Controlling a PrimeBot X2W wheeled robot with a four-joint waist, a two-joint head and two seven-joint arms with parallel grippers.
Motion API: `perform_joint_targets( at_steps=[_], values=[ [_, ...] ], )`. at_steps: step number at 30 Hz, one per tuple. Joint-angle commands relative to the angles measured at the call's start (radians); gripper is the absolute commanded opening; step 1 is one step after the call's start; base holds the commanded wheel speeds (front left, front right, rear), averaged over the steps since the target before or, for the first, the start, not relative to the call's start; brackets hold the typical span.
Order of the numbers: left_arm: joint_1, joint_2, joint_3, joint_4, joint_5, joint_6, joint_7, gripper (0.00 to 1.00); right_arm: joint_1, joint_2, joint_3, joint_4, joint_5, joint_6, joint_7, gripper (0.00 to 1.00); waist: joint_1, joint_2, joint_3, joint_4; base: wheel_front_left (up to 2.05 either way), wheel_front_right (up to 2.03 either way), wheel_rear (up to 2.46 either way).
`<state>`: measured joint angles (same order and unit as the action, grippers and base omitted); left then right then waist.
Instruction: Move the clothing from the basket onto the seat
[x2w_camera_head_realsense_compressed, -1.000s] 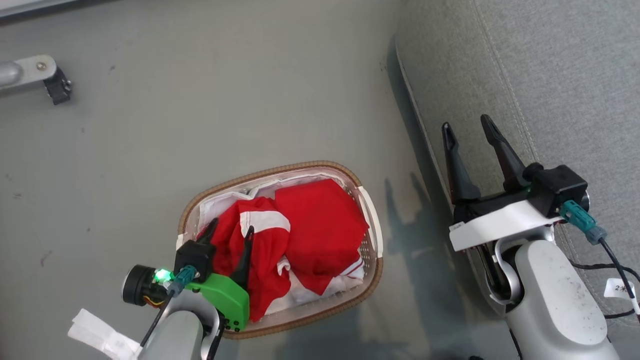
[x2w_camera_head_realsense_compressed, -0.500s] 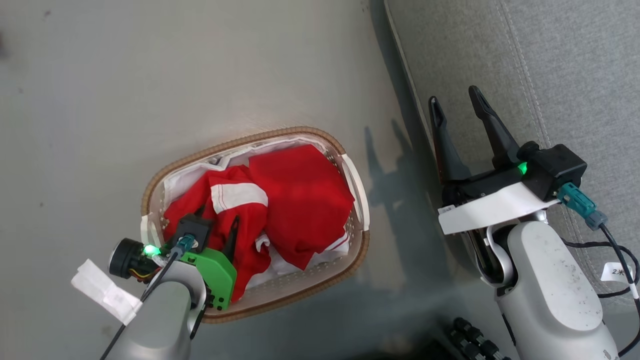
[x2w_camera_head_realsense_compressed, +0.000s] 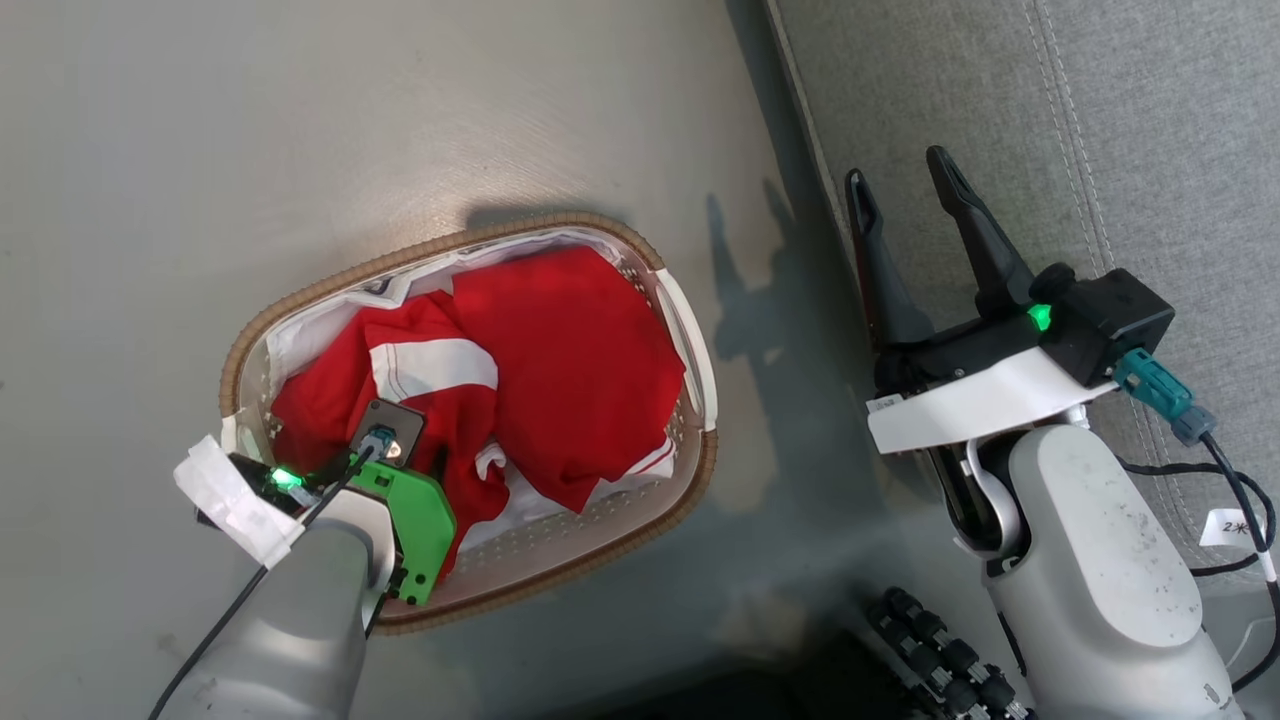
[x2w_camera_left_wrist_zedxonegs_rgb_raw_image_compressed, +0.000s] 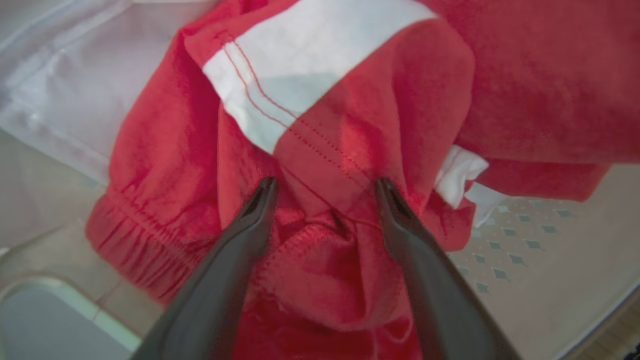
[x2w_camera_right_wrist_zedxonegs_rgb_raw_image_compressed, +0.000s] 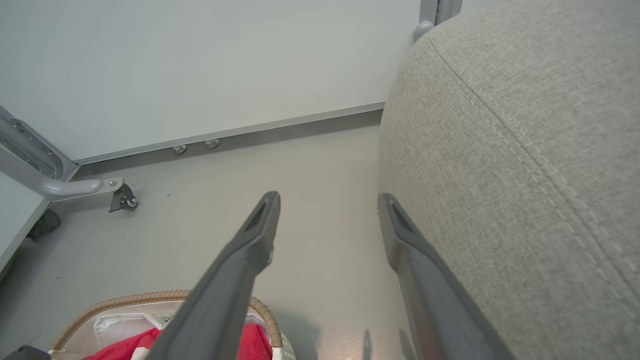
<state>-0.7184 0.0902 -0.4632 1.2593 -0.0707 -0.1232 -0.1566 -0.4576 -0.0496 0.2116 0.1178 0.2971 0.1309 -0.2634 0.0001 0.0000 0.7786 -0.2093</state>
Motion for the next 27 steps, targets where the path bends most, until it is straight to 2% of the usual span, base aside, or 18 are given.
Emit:
perform_joint_targets(
  at_steps=[1, 23, 24, 26, 27],
  values=[
    [-0.023, 0.005, 0.000, 0.005, -0.011, 0.006, 0.010, 1.00, -0.008, -0.002, 0.000, -0.005, 0.004, 0.000, -0.002, 1.00, -0.0001, 0.0000, 0.013, -0.009, 0.00, 0.00, 0.00],
    [-0.101, 0.021, -0.054, 0.030, -0.015, 0.003, 0.084, 1.00, -0.035, -0.003, 0.000, -0.029, 0.009, 0.000, -0.002, 1.00, -0.0001, 0.0000, 0.105, -0.029, 0.00, 0.00, 0.00],
    [-0.103, 0.020, -0.057, 0.030, -0.016, 0.004, 0.084, 0.94, -0.036, -0.002, 0.000, -0.028, 0.008, 0.000, -0.002, 1.00, -0.0001, 0.0000, 0.108, -0.028, 0.00, 0.00, 0.00],
    [-0.106, 0.017, -0.059, 0.030, -0.023, 0.003, 0.081, 0.00, -0.035, -0.003, -0.001, -0.027, 0.004, 0.000, -0.002, 1.00, -0.0001, 0.0000, 0.110, -0.025, 0.00, 0.00, 0.00],
    [-0.105, 0.015, -0.059, 0.031, -0.025, 0.003, 0.079, 0.00, -0.034, -0.003, -0.002, -0.025, 0.003, 0.000, -0.002, 1.00, -0.0001, 0.0000, 0.108, -0.023, 0.00, 0.00, 0.00]
  ],
)
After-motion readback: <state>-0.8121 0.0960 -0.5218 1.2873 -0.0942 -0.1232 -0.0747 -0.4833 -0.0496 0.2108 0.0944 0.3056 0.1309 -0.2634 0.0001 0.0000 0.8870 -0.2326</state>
